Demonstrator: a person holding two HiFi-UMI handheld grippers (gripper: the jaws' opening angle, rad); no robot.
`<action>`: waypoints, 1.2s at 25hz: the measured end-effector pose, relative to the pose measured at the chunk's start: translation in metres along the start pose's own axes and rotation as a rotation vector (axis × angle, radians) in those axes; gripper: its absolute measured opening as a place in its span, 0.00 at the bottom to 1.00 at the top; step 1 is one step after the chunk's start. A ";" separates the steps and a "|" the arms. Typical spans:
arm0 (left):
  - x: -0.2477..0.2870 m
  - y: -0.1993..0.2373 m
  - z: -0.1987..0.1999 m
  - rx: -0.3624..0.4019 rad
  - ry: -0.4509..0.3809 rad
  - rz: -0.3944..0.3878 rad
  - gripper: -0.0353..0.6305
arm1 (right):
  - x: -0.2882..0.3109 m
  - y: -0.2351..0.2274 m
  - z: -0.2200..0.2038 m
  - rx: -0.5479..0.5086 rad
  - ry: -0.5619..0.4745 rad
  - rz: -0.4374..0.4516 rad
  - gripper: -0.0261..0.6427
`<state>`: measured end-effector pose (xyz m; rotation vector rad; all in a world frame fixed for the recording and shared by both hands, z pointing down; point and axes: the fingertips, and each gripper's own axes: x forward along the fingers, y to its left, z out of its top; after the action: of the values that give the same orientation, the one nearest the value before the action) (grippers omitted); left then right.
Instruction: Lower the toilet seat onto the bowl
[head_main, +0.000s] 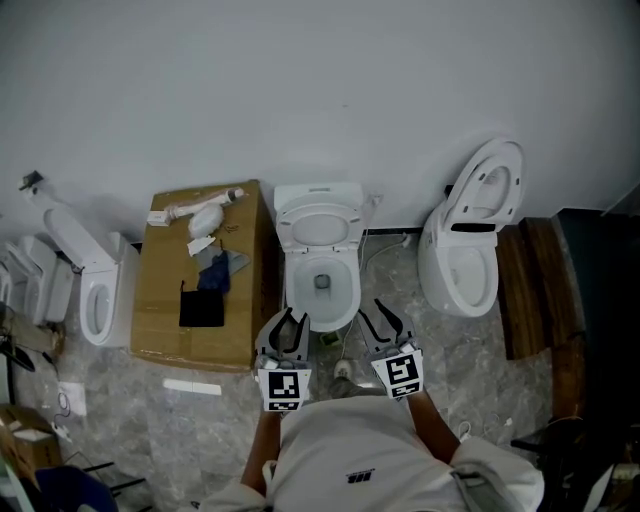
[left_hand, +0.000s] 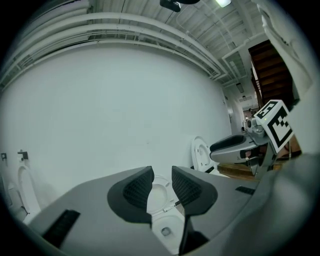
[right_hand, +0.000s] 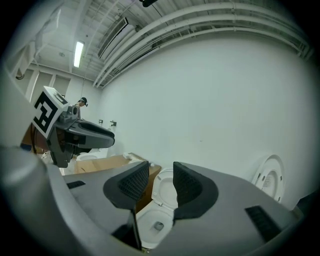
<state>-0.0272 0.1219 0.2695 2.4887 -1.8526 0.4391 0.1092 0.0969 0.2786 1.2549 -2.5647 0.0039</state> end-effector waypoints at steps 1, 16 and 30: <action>0.007 0.000 0.002 0.001 0.002 0.009 0.26 | 0.005 -0.007 0.000 -0.002 -0.002 0.008 0.27; 0.070 -0.001 0.015 0.015 0.030 0.070 0.25 | 0.055 -0.054 0.004 0.025 0.003 0.091 0.27; 0.135 0.040 0.001 0.005 0.043 0.028 0.25 | 0.123 -0.078 -0.001 0.027 0.045 0.047 0.27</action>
<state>-0.0298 -0.0166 0.2930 2.4393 -1.8748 0.4939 0.0981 -0.0465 0.3020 1.1894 -2.5634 0.0761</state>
